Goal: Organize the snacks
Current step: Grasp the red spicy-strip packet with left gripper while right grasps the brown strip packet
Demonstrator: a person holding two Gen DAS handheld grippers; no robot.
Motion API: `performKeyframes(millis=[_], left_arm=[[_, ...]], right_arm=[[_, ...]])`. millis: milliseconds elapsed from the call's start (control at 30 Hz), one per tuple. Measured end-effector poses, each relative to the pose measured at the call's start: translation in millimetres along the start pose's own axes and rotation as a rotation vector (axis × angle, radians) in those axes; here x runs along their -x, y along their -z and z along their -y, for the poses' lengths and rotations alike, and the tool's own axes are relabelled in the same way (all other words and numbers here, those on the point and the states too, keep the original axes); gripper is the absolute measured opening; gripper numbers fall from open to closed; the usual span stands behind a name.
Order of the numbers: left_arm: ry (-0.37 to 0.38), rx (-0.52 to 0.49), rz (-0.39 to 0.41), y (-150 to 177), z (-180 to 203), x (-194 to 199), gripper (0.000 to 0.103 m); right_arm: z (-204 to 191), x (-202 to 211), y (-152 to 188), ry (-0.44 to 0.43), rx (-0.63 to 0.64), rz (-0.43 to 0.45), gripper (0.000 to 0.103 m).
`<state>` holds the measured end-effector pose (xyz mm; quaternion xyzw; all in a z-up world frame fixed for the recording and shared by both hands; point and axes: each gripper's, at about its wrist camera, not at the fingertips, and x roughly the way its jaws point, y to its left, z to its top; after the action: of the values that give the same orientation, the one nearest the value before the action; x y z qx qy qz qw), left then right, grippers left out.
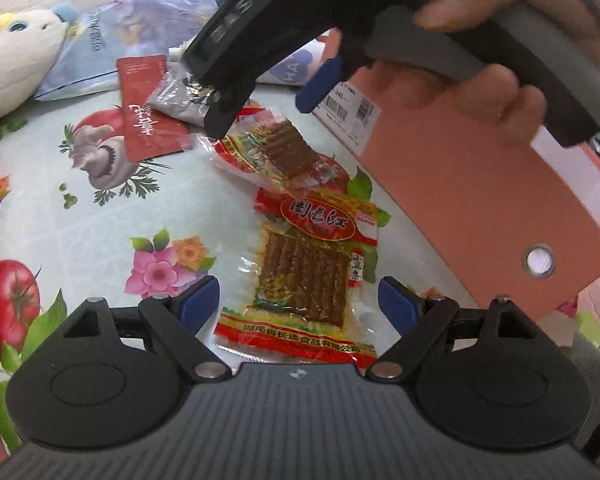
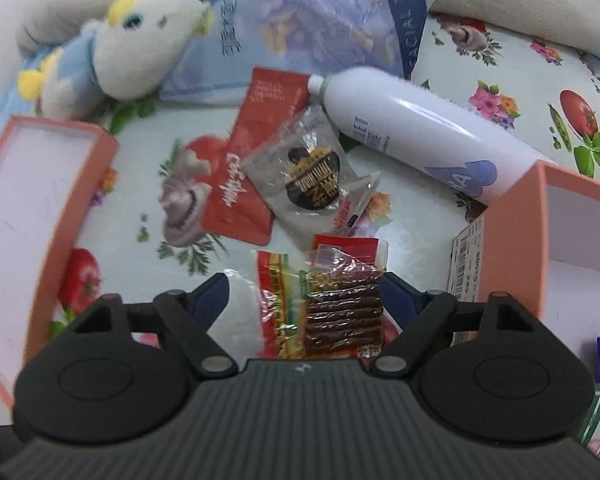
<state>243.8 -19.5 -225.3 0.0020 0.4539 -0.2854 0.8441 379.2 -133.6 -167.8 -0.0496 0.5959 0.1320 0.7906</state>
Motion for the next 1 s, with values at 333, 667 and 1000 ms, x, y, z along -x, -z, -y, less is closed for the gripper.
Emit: performKeyframes(millis=[333,667,1000], left_arm=[[-0.07,-0.096,-0.016,3.5,16.3,-7.8,0.088],[-0.139,-0.135,-0.02,9.3,31.1,-9.0,0.073],[-0.139,-0.103,-0.013,17.5,31.1,-1.1,0.069]], right_arm=[[2.3,-25.5,1.0,0.009,-0.02,-0.021,0.085],[9.4,-14.8,11.3,0.051,-0.002,0.005,0.045],[10.5,-6.0,21.4,-0.07,-0.08,-0.001,0.003]])
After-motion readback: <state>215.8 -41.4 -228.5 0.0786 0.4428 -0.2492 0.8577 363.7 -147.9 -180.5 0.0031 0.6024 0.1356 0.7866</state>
